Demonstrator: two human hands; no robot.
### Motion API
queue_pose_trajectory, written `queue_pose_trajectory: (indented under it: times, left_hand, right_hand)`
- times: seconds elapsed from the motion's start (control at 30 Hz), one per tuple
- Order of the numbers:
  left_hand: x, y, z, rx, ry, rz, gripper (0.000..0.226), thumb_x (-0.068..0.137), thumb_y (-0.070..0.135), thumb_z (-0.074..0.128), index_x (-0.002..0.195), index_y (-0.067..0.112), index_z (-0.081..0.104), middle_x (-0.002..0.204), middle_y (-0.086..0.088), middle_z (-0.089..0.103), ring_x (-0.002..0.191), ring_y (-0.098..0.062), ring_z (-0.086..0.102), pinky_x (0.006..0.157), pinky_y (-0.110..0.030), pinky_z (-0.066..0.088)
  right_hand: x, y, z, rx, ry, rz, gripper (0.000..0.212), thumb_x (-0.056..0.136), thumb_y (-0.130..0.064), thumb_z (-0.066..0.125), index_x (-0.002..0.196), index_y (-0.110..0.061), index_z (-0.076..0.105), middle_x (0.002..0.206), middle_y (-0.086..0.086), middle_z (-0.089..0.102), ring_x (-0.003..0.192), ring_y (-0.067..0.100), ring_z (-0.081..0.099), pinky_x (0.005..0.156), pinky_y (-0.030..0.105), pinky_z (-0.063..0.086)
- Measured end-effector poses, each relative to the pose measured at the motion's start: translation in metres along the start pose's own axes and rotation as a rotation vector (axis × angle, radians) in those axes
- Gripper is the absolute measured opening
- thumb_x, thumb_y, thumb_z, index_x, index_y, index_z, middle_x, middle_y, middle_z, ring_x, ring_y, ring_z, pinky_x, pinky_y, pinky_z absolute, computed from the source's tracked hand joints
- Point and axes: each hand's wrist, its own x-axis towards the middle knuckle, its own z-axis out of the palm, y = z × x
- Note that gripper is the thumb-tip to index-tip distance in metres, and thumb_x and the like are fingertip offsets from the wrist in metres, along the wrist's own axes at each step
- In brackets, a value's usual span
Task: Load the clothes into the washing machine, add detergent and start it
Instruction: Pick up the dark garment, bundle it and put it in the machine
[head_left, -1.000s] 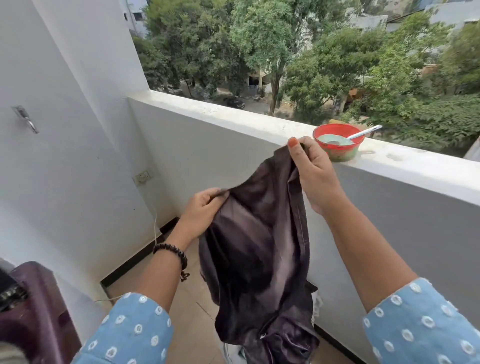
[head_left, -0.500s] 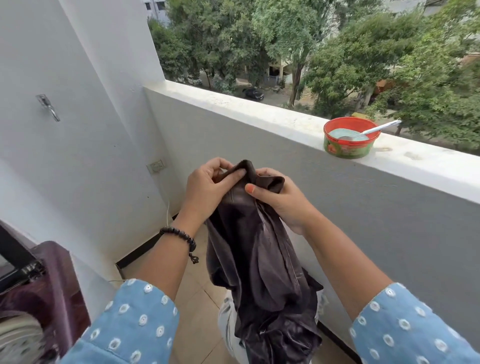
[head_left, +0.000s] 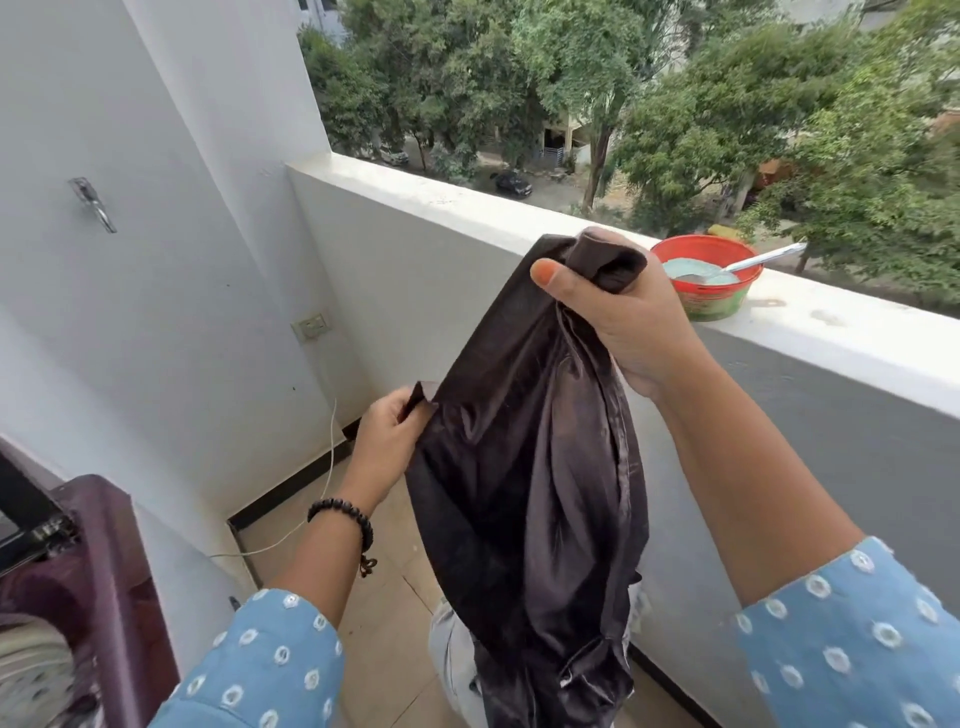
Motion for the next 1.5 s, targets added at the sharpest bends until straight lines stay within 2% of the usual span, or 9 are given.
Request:
queue_pose_trajectory:
  times: [0.23,0.37,0.57,0.73,0.87,1.03,1.2,1.37,1.5]
  left_hand:
    - [0.017,0.074,0.024,0.002,-0.008,0.222,0.007,0.085,0.026,0.068,0.079,0.026,0.070,0.075,0.007,0.071,0.073,-0.010,0.064,0.075,-0.034,0.053]
    - [0.022,0.085,0.030,0.073,0.032,0.296,0.001,0.079,0.031,0.064,0.078,0.031,0.064,0.066,-0.001,0.066,0.064,-0.010,0.057,0.065,-0.033,0.049]
    - [0.009,0.057,0.025,-0.075,-0.080,0.211,0.030,0.074,0.051,0.075,0.090,0.030,0.063,0.071,-0.011,0.063,0.068,-0.023,0.054,0.067,-0.039,0.043]
    - [-0.026,0.016,0.029,-0.105,-0.035,0.040,0.030,0.075,0.036,0.081,0.101,0.026,0.071,0.096,0.008,0.076,0.092,-0.011,0.071,0.084,-0.035,0.058]
    - [-0.034,-0.012,0.026,0.005,-0.017,-0.065,0.013,0.092,0.026,0.068,0.099,0.037,0.068,0.094,0.018,0.074,0.093,-0.004,0.070,0.074,-0.018,0.056]
    - [-0.009,0.000,0.008,-0.237,0.215,-0.137,0.012,0.099,0.024,0.059,0.101,0.021,0.070,0.096,-0.002,0.075,0.088,-0.023,0.069,0.065,-0.032,0.057]
    - [0.019,0.056,0.001,-0.169,0.204,0.115,0.017,0.090,0.013,0.063,0.084,0.023,0.074,0.086,-0.004,0.074,0.084,-0.020,0.065,0.080,-0.041,0.054]
    - [0.020,0.100,0.022,0.151,0.171,0.371,0.015,0.084,0.017,0.068,0.077,0.030,0.066,0.075,0.014,0.069,0.072,0.000,0.064,0.072,-0.020,0.052]
    - [0.020,0.102,0.027,0.202,0.068,0.417,0.008,0.082,0.027,0.067,0.076,0.032,0.064,0.073,0.016,0.067,0.073,-0.003,0.064,0.072,-0.022,0.052]
  right_hand:
    - [-0.021,0.060,0.019,-0.298,-0.122,0.193,0.055,0.058,-0.047,0.089,0.088,-0.017,0.053,0.083,0.003,0.058,0.079,0.017,0.056,0.072,0.045,0.049]
    - [-0.024,0.068,0.023,-0.420,-0.208,0.228,0.073,0.067,-0.023,0.091,0.119,-0.016,0.041,0.106,-0.008,0.057,0.094,-0.004,0.056,0.080,0.019,0.048]
    - [-0.014,0.059,0.009,-0.382,-0.178,0.159,0.012,0.081,0.000,0.073,0.090,0.001,0.065,0.088,0.020,0.068,0.084,0.034,0.066,0.079,0.053,0.051]
    - [-0.003,0.029,0.010,-0.188,-0.068,0.065,0.014,0.083,0.008,0.067,0.083,-0.006,0.065,0.080,0.011,0.067,0.078,0.023,0.066,0.076,0.040,0.054]
    - [0.007,0.005,0.007,0.084,0.002,0.013,0.025,0.083,0.010,0.066,0.081,-0.014,0.063,0.078,0.001,0.065,0.079,0.018,0.064,0.078,0.035,0.053]
    - [0.009,0.004,-0.003,0.155,0.023,0.035,0.023,0.083,0.007,0.069,0.087,-0.012,0.056,0.085,0.004,0.063,0.086,0.020,0.062,0.086,0.037,0.052]
    - [-0.006,0.034,0.003,0.045,-0.044,0.128,0.024,0.084,0.001,0.072,0.101,-0.015,0.067,0.096,0.000,0.071,0.094,0.016,0.068,0.091,0.033,0.053]
    - [-0.021,0.058,0.024,-0.030,-0.321,0.277,0.066,0.082,-0.004,0.076,0.139,-0.021,0.049,0.125,0.001,0.066,0.117,0.018,0.063,0.101,0.036,0.050]
    - [-0.020,0.062,0.028,-0.141,-0.269,0.302,0.058,0.079,-0.003,0.079,0.130,-0.016,0.057,0.119,0.003,0.069,0.109,0.011,0.066,0.093,0.028,0.054]
